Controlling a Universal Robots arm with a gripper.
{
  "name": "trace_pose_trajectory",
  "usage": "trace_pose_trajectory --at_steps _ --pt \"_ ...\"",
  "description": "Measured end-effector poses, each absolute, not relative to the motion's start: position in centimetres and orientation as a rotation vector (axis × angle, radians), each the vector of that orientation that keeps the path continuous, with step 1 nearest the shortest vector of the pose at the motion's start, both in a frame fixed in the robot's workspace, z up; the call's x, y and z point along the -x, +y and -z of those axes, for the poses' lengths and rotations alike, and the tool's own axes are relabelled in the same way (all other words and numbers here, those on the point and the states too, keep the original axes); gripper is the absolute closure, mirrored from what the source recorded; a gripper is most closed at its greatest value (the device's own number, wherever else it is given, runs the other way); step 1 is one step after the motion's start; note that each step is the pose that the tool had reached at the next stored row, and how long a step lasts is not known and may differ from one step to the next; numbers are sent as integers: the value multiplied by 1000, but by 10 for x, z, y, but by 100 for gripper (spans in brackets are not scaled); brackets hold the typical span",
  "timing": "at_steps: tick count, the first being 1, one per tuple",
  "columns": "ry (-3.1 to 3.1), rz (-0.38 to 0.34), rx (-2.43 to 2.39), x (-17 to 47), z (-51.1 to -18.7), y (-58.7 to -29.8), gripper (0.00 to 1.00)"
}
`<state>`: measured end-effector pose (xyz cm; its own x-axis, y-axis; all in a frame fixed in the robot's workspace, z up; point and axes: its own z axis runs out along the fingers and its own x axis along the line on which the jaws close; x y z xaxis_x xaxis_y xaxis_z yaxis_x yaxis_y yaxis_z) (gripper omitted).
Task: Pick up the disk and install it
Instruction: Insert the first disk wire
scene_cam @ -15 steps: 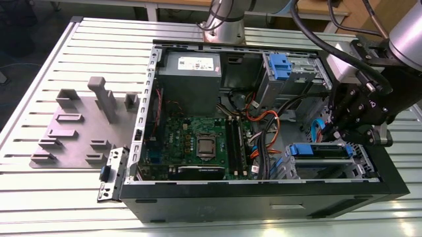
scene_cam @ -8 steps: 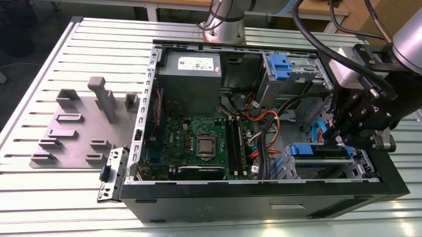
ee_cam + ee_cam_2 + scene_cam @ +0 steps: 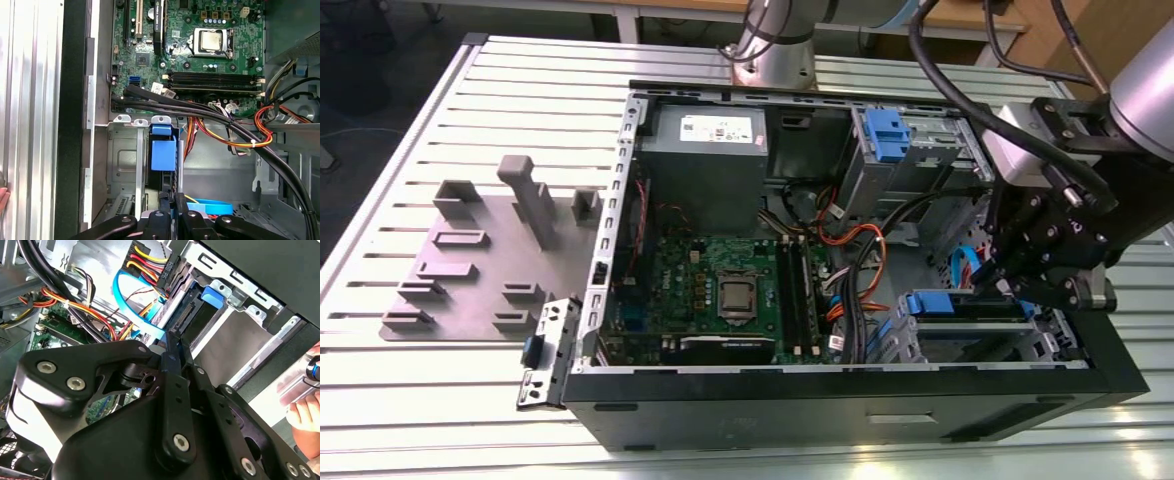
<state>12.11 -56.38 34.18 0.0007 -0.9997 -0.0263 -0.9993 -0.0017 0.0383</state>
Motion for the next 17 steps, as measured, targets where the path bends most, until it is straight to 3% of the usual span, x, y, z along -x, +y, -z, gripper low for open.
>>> trace_pose_trajectory --at_steps 17 --pt "-2213 71 -2216 -121 -337 -564 84"
